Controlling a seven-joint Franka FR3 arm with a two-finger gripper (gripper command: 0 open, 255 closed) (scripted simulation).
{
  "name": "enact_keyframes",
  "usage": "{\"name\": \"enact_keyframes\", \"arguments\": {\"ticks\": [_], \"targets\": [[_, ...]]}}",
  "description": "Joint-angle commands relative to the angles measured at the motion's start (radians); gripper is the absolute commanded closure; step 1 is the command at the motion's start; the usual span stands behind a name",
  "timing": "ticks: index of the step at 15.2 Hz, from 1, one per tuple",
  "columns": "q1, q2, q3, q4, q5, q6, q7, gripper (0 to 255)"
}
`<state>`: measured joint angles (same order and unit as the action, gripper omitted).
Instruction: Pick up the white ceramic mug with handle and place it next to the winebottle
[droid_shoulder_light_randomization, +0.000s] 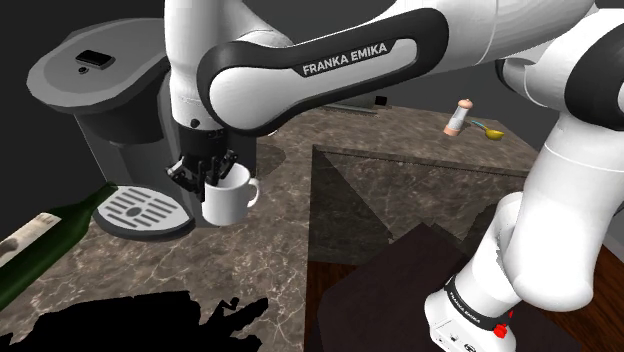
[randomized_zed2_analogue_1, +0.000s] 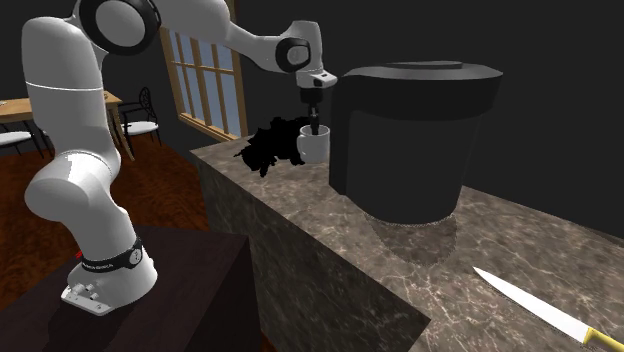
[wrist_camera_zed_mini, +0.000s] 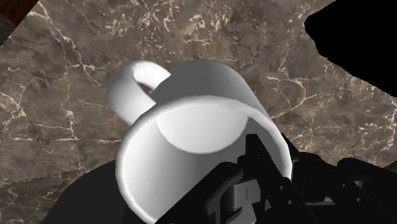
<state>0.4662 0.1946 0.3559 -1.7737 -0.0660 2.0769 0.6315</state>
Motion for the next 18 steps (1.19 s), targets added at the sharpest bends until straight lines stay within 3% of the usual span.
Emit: {"name": "enact_keyframes", "arguments": {"ticks": [1,4,12,13,17,18], "targets": [[0.0,0.117,-0.012,-0.019,-0.012,-0.034,0.01,255],[0.005,0.136,-0.019,-0.042,-0.019,0.008,0.013,255],[0.013,0.135,-0.027,-0.042,-0.016,0.008,0.011,255],[0.025,0.144,-0.022,-0.047,-0.022,0.021,0.03,0],[-0.047,0.119,-0.057,-0.084,0.012,0.038,-0.09,0],[0.011,0.136,-0.025,-0.042,-0.017,0.008,0.012,0]]}}
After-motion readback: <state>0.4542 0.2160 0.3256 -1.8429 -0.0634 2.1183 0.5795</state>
